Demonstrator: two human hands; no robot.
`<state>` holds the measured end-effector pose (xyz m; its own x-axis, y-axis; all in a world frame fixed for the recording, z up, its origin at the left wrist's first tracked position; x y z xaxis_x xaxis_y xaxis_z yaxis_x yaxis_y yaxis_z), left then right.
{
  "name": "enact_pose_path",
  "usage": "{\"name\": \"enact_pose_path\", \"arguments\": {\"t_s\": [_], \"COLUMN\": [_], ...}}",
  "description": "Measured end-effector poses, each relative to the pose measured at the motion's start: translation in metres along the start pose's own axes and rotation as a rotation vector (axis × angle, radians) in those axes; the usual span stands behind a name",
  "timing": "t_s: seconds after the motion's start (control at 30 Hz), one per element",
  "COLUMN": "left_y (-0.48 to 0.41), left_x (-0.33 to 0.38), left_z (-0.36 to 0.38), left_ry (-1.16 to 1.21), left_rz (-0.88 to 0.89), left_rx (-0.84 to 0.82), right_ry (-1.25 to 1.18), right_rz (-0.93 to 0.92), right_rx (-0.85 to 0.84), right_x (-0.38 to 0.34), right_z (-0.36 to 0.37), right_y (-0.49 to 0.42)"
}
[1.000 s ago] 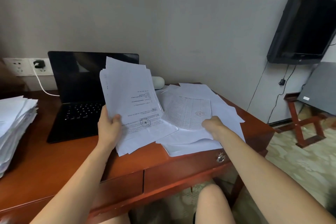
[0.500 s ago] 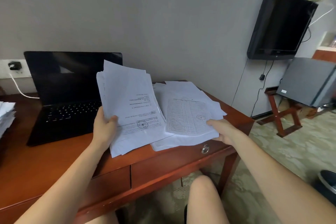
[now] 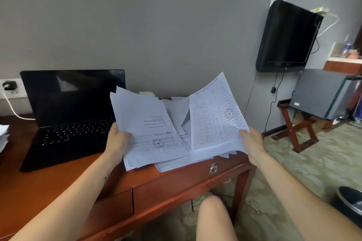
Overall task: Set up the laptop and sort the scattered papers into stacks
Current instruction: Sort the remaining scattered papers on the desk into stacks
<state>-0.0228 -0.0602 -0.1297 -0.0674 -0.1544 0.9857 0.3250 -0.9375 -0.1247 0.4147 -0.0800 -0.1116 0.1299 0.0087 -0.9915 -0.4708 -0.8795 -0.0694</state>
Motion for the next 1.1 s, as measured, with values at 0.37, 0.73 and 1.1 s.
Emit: {"name": "enact_pose_path", "arguments": {"t_s": [0.37, 0.73, 1.1], "left_y": [0.019, 0.032, 0.033], "left_x": [-0.004, -0.029, -0.032], "left_z": [0.064, 0.076, 0.078], "left_ry": [0.074, -0.061, -0.162], "left_rz": [-0.095, -0.068, 0.111], "left_rx": [-0.166, -0.298, -0.341], "right_ry": [-0.187, 0.131, 0.484], "right_rz": [0.038, -0.008, -0.150], "right_rx": [0.041, -0.239, -0.379], "right_x": [-0.001, 0.025, 0.031], "right_z": [-0.053, 0.021, 0.100], "right_y": [0.001, 0.023, 0.030]}}
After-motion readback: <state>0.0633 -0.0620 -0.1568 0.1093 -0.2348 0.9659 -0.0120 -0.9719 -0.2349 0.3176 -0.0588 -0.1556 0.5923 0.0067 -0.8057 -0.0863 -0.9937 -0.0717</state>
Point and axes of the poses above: each hand's wrist, its own y-axis away from the middle knuckle, its own z-axis out of the palm, x = y × z, the point moved 5 cm from there along -y, towards the middle knuckle, and after that the axes turned 3 degrees about z, right-handed, at the moved point
